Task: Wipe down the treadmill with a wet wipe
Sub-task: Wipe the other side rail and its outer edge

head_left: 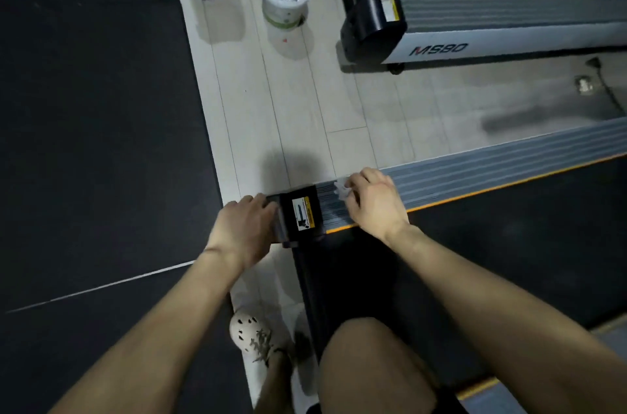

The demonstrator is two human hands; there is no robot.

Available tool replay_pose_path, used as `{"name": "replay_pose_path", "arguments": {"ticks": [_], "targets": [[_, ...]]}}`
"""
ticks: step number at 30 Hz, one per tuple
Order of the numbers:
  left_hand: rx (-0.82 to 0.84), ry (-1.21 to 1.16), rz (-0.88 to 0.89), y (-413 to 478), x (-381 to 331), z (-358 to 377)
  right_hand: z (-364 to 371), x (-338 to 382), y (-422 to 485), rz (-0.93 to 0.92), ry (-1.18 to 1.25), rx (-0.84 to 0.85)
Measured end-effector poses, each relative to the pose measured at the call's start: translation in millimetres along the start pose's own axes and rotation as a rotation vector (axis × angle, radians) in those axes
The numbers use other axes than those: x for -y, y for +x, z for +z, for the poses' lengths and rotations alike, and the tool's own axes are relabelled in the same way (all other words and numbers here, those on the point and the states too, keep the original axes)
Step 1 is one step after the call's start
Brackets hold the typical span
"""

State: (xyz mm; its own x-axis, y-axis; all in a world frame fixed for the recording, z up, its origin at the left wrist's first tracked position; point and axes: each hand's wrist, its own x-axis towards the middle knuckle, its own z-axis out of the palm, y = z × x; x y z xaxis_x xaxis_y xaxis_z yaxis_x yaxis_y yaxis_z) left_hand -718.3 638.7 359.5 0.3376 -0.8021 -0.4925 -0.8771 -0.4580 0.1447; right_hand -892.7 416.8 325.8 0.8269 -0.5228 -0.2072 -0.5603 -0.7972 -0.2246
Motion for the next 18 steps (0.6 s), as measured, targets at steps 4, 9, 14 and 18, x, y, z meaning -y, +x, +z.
{"name": "replay_pose_path", "arguments": {"ticks": [4,9,14,18], "targets": [[-0.006,0.084,0.053,-11,12,-82,-40,23,-11,0.216,0.097,-0.115],[0.020,0.260,0.159,6,26,-174,-73,29,-17,0.445,0.134,-0.092],[-0.014,0.409,0.319,48,40,-253,-77,25,-26,0.742,0.335,-0.051],[0.007,0.490,0.454,102,57,-292,-64,32,-17,0.952,0.435,-0.019]]}}
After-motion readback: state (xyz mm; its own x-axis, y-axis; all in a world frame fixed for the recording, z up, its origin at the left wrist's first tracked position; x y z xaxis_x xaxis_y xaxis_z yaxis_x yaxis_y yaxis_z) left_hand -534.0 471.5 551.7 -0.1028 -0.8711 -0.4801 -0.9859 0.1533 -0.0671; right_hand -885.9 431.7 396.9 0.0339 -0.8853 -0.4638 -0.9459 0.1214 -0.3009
